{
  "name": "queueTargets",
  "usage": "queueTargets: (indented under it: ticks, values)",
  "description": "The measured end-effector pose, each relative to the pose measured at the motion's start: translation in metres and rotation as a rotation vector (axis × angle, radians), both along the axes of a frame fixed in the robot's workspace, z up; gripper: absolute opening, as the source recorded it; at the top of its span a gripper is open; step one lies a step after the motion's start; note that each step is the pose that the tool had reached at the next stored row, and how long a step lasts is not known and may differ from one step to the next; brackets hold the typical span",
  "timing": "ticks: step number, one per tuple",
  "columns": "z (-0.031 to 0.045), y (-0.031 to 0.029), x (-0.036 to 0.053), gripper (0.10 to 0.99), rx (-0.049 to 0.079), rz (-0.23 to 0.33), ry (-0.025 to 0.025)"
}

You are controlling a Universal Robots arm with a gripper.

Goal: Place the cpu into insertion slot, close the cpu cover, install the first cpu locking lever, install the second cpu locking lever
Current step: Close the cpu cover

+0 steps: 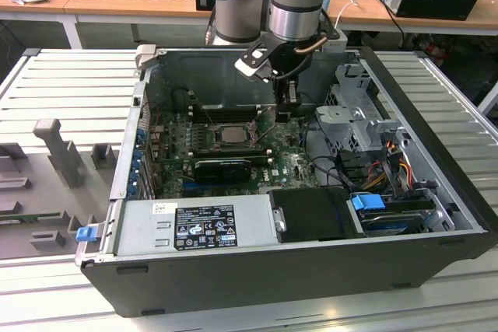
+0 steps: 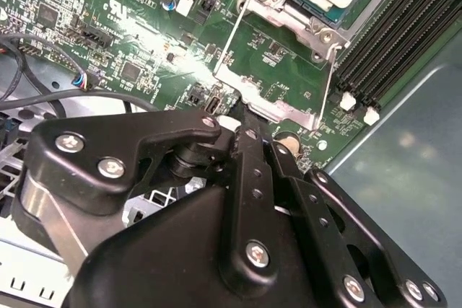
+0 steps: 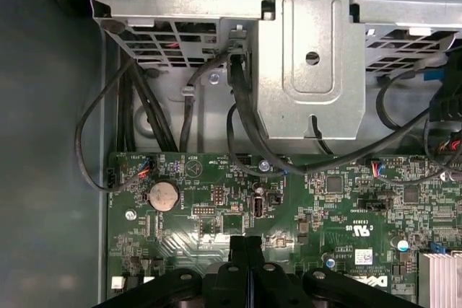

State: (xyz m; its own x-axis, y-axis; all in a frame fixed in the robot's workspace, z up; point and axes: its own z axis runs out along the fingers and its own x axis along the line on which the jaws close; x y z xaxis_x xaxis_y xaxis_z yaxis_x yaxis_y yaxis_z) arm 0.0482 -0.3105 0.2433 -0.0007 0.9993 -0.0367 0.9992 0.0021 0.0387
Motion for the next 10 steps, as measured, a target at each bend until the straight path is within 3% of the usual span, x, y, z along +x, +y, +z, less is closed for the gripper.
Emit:
queueTargets:
  ticks: [10]
  values:
    - [0.0000, 0.0000, -0.0065, 0.106, 0.000, 0.000, 0.0000]
